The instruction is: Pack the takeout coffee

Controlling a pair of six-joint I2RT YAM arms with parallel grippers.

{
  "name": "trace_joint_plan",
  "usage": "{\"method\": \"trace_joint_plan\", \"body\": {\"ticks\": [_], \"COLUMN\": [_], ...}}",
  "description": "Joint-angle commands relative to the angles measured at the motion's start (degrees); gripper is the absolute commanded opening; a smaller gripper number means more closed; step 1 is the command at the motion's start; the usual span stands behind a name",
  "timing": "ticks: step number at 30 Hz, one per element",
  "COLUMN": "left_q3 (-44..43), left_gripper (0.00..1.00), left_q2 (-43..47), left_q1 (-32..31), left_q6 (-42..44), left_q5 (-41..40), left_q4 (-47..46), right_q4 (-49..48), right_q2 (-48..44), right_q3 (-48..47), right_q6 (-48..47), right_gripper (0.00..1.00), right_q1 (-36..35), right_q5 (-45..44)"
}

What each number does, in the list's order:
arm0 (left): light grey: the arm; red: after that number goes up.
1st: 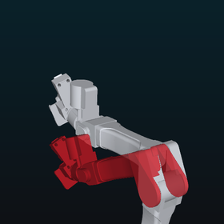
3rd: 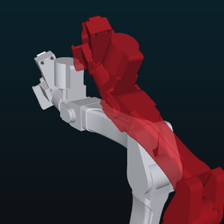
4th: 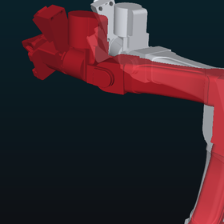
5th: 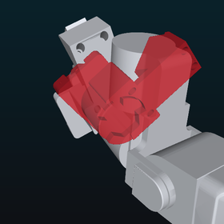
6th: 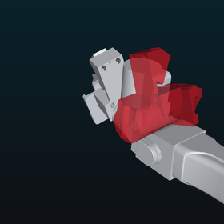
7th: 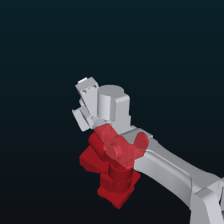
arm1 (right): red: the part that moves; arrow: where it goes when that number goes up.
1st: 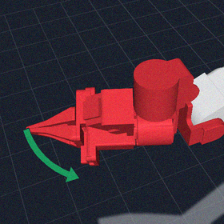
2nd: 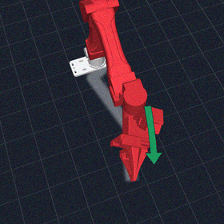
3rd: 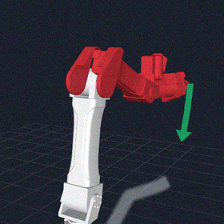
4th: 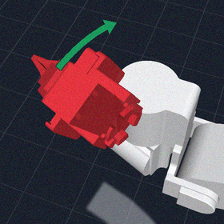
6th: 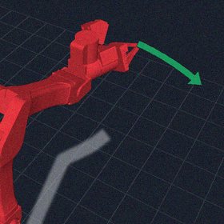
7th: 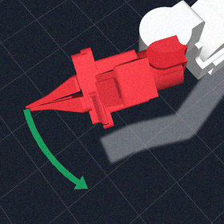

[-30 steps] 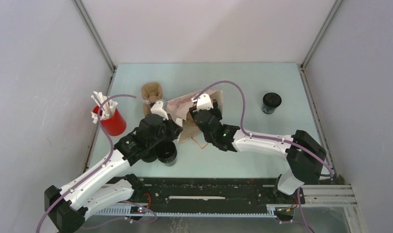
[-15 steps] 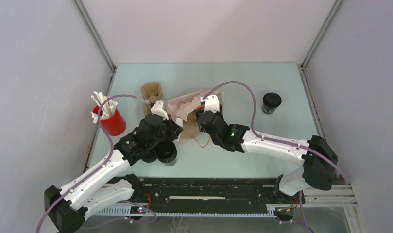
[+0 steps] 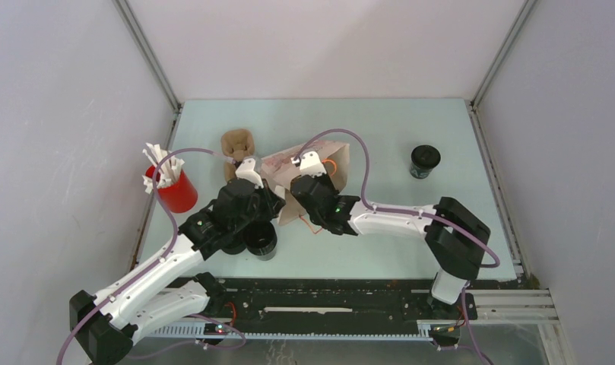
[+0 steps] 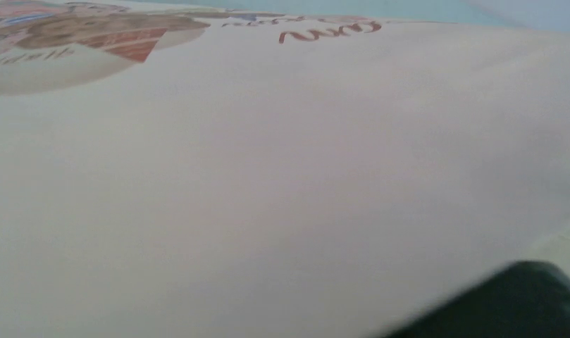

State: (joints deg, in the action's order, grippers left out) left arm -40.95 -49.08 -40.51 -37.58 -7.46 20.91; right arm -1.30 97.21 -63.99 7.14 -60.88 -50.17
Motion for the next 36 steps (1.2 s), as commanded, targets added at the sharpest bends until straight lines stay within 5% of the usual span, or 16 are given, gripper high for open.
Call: {"method": "trace_joint_plan", "body": {"ticks": [1, 10, 20, 25, 28, 32, 36], "left_q3": [-3.52, -3.41, -6.43, -10.54, -11.57, -12.1, -12.69], "left_gripper": [0.0, 0.0, 0.0, 0.0, 0.0, 0.0, 0.0], "left_q2": [0.48, 0.65, 0.04, -2.91, -3.42, -3.5, -4.1], "left_q1": [-0.35, -0.36, -0.35, -0.31, -0.31, -0.31, -0.36], "left_q6": [-0.56, -0.56, -1.61, -2.85, -3.11, -3.12, -3.29], "left_q5": [-0.51, -0.77, -1.77, -0.59, -0.31, -1.02, -0.92], "left_q4": [-0.07, -0.05, 3.12, 5.96, 6.21, 6.6, 6.6], "right_q4": [-6.76, -11.96, 30.3, 43.16, 50.14, 59.4, 56.37], "right_q2": [2.1, 1.22, -16.74, -22.82, -25.82, -29.35, -30.2], "right_q3": [-3.65, -3.61, -8.82, -11.45, -14.3, -19.25, -19.04], "right_q6": [-9.72, -21.75, 0.69, 7.64, 11.92, 18.72, 17.78], "right_gripper": [0.36, 0.68, 0.83, 0.84, 0.84, 0.84, 0.84], "right_q1": [0.87, -1.05, -8.34, -8.7, -9.64, -1.39, 12.74], "right_q5": [-4.89, -5.01, 4.03, 15.18, 14.59, 15.8, 27.51]}}
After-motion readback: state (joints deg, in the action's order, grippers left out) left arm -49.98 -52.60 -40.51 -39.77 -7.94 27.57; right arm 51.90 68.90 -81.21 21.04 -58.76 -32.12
